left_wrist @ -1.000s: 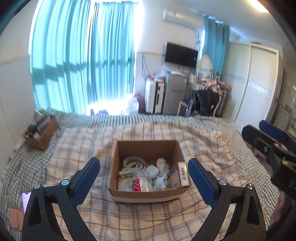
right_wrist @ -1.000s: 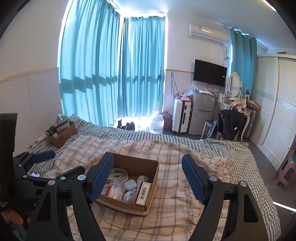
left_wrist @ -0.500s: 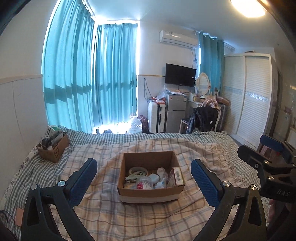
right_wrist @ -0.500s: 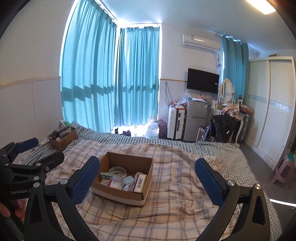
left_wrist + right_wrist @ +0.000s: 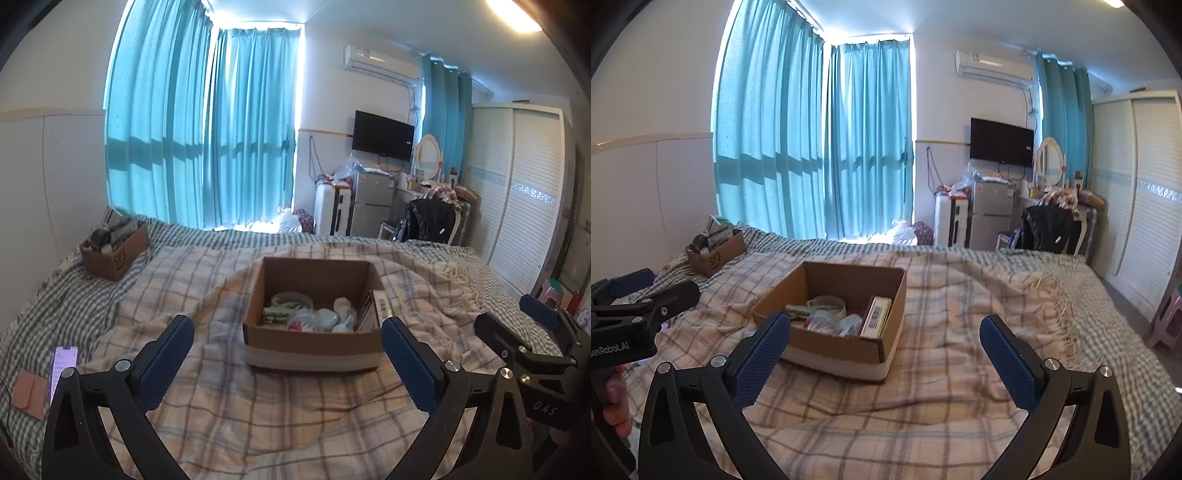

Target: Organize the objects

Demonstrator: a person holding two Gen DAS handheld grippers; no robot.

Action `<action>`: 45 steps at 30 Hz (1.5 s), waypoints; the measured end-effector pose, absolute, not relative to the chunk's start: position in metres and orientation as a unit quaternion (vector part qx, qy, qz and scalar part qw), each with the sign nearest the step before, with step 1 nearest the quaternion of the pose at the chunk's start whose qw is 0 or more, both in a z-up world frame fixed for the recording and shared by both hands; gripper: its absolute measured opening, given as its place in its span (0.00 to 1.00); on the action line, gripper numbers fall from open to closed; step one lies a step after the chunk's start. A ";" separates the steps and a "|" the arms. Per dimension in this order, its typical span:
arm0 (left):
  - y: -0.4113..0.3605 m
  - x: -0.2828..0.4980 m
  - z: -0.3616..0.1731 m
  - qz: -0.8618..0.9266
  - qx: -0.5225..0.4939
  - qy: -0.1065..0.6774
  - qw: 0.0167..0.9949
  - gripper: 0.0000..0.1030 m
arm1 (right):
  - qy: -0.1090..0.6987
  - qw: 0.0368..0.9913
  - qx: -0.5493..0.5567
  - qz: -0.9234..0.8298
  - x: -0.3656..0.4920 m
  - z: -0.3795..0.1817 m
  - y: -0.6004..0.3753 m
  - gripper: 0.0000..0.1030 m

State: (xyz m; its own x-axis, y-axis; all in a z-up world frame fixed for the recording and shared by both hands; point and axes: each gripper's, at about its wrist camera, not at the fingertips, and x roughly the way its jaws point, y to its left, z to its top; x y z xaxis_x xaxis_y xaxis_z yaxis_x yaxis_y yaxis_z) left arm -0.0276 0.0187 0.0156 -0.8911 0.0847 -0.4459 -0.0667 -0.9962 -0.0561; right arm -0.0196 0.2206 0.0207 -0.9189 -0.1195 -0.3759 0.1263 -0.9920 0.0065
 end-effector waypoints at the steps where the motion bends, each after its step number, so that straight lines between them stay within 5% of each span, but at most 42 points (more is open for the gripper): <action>1: 0.019 -0.027 0.012 0.972 -0.232 -0.018 0.035 1.00 | 0.006 0.060 0.193 -0.979 -0.020 0.016 0.222 1.00; 45: 0.021 -0.028 -0.002 0.965 -0.258 -0.005 0.038 1.00 | 0.001 0.062 0.217 -0.974 -0.027 0.005 0.219 1.00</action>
